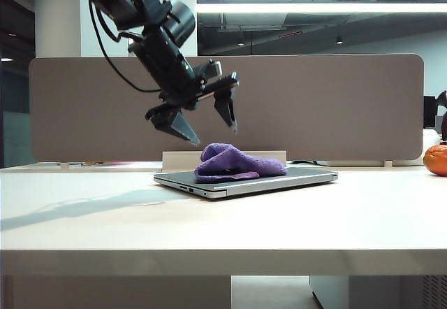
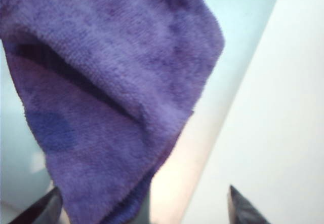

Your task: Pick up the purple rag and put it over the laptop.

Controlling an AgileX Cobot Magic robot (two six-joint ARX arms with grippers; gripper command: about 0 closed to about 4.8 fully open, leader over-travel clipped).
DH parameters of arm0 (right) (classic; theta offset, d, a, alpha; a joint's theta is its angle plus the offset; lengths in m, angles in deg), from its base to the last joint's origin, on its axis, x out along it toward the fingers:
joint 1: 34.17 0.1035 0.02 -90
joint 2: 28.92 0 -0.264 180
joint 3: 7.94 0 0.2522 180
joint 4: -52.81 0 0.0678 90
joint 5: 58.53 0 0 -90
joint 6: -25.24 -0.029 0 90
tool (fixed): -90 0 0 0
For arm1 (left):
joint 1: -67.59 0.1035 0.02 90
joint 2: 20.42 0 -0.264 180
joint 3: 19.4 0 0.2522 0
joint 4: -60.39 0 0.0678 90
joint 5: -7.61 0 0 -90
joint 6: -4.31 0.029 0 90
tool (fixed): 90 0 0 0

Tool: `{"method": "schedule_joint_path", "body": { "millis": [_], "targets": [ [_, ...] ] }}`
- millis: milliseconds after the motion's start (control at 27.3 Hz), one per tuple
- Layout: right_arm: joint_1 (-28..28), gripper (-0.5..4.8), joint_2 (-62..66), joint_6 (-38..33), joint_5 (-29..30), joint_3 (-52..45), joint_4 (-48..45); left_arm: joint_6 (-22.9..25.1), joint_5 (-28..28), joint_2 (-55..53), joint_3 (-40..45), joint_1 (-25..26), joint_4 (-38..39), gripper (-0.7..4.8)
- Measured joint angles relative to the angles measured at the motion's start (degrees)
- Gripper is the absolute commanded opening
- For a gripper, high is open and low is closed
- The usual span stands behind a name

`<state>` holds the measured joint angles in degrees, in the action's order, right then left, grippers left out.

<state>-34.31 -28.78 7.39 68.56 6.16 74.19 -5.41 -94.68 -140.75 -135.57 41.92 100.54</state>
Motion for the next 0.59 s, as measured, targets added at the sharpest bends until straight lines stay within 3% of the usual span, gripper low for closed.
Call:
{"method": "schedule_joint_path", "body": {
  "millis": [183, 257, 330, 404, 587],
  "targets": [
    [0.0, 0.22, 0.0, 0.0, 0.0, 0.0, 0.0, 0.0, -0.4, 2.3, 0.0, 0.0, 2.6, 3.86],
    [0.0, 0.22, 0.0, 0.0, 0.0, 0.0, 0.0, 0.2, -0.4, 3.7, 0.0, 0.0, 3.8, 3.15],
    [0.0, 0.22, 0.0, 0.0, -0.1, 0.0, 0.0, 1.6, -0.3, 5.2, 0.0, 0.0, 5.3, 1.76],
    [0.0, 0.22, 0.0, 0.0, -1.4, 0.0, 0.0, 3.1, -0.3, 6.5, 0.0, 0.0, 6.7, 1.04],
    [0.0, 0.22, 0.0, 0.0, -4.0, 0.0, 0.0, 3.7, 0.3, 8.7, -0.1, 0.4, 9.4, 0.84]
  ]
}}
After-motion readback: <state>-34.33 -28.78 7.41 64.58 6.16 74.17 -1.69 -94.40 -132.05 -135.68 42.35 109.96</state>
